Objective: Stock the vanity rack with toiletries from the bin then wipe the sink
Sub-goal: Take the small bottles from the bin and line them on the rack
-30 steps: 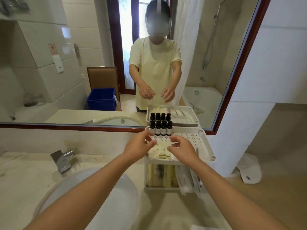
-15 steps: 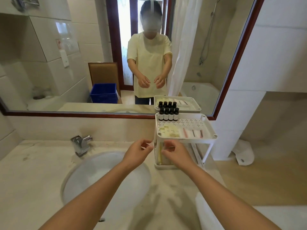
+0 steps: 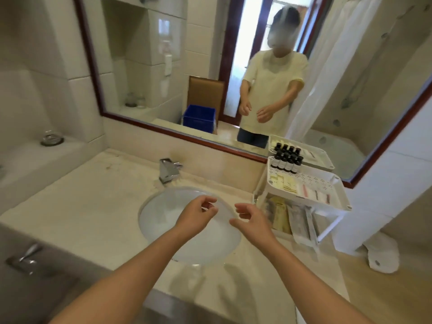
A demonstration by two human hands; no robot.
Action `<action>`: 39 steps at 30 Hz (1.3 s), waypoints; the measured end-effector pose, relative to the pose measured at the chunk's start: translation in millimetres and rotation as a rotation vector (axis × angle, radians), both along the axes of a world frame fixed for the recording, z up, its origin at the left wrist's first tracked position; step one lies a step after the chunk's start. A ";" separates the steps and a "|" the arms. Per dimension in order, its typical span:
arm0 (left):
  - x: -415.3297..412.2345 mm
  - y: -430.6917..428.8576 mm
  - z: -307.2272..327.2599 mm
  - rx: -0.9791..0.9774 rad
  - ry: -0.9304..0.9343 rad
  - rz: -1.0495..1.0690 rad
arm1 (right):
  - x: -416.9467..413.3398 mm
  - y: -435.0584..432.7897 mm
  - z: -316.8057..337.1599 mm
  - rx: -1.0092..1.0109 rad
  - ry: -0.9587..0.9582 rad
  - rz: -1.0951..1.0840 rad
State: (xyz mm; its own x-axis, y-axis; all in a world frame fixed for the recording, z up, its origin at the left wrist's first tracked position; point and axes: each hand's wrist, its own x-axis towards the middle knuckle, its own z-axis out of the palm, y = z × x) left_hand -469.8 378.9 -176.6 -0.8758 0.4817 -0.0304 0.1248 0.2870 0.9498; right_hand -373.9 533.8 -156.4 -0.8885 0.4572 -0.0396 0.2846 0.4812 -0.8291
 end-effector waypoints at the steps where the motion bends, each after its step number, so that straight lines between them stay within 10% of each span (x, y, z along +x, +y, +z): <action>1: 2.1 -10.2 -1.0 -0.006 0.000 0.036 | -3.1 -6.6 -0.6 -0.004 0.002 0.030; 39: 303.2 -447.4 -26.4 -0.158 -0.116 1.017 | 100.0 -453.1 -42.7 -0.134 -0.117 1.026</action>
